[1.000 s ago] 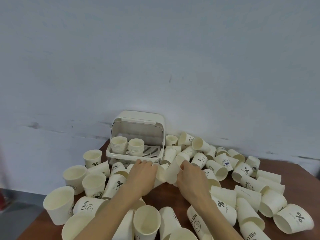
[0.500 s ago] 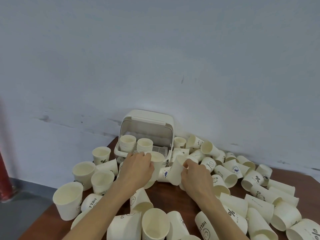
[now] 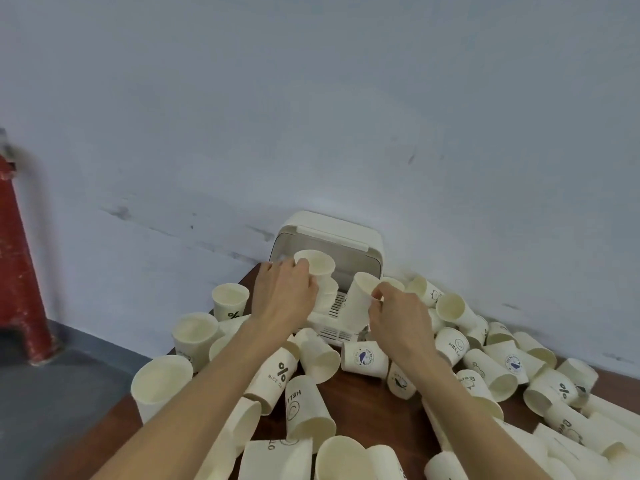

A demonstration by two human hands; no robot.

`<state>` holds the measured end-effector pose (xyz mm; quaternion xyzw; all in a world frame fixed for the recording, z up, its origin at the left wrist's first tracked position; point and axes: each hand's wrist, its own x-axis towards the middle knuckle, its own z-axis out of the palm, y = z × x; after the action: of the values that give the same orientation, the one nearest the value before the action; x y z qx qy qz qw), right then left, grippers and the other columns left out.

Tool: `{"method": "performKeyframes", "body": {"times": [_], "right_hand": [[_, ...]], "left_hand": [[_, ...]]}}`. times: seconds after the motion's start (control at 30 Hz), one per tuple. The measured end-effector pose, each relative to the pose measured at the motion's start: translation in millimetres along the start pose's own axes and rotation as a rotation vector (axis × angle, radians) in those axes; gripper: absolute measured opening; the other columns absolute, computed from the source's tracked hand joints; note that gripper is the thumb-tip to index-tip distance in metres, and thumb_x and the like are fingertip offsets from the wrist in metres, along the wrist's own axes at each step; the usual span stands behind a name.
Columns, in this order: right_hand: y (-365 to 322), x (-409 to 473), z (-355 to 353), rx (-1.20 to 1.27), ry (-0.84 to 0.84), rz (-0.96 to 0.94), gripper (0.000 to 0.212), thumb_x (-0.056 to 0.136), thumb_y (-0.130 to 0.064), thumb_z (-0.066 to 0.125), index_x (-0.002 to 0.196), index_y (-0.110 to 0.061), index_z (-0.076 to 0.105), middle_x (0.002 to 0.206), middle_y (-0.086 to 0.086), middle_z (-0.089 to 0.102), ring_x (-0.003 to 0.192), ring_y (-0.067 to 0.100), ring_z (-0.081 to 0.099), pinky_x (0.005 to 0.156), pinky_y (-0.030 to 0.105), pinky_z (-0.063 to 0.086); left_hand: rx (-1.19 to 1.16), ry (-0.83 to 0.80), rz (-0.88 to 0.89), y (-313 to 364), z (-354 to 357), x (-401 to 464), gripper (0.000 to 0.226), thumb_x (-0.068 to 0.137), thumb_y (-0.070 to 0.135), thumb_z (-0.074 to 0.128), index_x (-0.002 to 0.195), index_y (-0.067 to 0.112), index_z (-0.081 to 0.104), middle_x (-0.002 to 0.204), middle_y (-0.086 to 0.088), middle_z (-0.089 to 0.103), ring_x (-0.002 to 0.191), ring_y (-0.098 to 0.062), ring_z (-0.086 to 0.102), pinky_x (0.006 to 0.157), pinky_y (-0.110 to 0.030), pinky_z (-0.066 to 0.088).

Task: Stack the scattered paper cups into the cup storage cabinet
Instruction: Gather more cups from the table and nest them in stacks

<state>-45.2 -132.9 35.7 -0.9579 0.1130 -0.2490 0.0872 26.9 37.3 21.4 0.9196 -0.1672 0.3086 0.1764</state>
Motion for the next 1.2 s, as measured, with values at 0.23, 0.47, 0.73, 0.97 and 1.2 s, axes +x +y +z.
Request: {"method": "performKeyframes", "body": {"times": [0.23,0.47,0.73,0.97,1.2], "right_hand": [[-19,48,20,-0.014,0.071,-0.109,0.018,0.092,-0.012,0.044,0.103,-0.014,0.059,0.079,0.004,0.066,0.073,0.027,0.059,0.064,0.039,0.052],[-35,82,46,-0.083,0.055,-0.212,0.020,0.094,-0.012,0.044,0.106,-0.013,0.060,0.087,0.006,0.065,0.078,0.028,0.058,0.059,0.035,0.045],[-35,82,76,-0.212,-0.109,-0.253,0.018,0.089,-0.003,0.046,0.097,-0.012,0.059,0.081,0.006,0.061,0.067,0.026,0.044,0.053,0.032,0.032],[-40,74,82,-0.235,-0.212,-0.253,0.021,0.086,0.002,0.042,0.097,-0.010,0.055,0.081,0.007,0.051,0.071,0.027,0.044,0.060,0.034,0.035],[-38,69,94,-0.181,-0.264,-0.204,0.025,0.088,0.001,0.042,0.103,-0.008,0.059,0.098,0.012,0.062,0.086,0.031,0.059,0.063,0.034,0.039]], "left_hand": [[0.078,0.044,-0.029,-24,19,34,0.019,0.094,0.017,0.044,0.090,0.012,0.062,0.094,-0.008,0.064,0.084,-0.028,0.058,0.078,-0.036,0.036],[0.220,-0.049,-0.018,-39,36,51,0.023,0.094,0.010,0.041,0.104,0.013,0.062,0.101,-0.006,0.064,0.093,-0.025,0.057,0.084,-0.034,0.036],[0.296,-0.201,0.073,-47,58,47,0.031,0.085,0.000,0.046,0.113,0.012,0.055,0.112,-0.010,0.058,0.104,-0.027,0.052,0.090,-0.034,0.035],[0.319,-0.352,0.052,-48,69,46,0.030,0.085,0.004,0.050,0.114,0.012,0.055,0.119,-0.010,0.056,0.112,-0.027,0.049,0.094,-0.036,0.034],[0.351,-0.464,-0.006,-52,75,41,0.033,0.086,0.008,0.052,0.118,0.013,0.056,0.123,-0.011,0.054,0.114,-0.026,0.048,0.096,-0.035,0.033]]}}
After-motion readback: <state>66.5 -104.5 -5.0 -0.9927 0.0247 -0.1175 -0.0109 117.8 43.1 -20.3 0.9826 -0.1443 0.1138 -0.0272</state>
